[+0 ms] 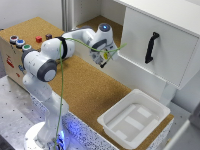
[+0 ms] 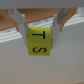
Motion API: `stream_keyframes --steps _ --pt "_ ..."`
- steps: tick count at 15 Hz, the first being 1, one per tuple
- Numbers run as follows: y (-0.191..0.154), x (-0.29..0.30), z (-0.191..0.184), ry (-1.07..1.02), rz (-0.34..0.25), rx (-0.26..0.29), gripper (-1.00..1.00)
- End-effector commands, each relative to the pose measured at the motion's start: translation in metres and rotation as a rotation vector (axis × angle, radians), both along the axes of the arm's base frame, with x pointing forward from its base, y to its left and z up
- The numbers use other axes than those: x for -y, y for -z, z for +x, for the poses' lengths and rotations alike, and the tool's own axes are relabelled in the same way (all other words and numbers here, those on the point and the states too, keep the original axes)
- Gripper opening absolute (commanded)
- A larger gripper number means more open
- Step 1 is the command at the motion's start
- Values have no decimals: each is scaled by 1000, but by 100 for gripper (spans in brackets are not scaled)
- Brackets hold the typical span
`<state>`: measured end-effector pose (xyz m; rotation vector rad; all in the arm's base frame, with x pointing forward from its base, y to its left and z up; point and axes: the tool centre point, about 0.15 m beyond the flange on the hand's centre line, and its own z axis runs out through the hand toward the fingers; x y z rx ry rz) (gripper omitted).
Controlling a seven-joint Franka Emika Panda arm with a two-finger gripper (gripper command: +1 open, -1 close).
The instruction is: Place the grasped yellow block inside the left cabinet
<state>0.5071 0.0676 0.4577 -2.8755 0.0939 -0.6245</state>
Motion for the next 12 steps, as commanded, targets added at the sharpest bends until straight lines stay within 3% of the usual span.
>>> stream_keyframes --steps 1,5,12 --pt "-29 -88 25 -125 -34 46 -100" --pt "-46 -134 73 -206 -69 97 -100" --pt "-43 -206 123 -272 -41 102 -100"
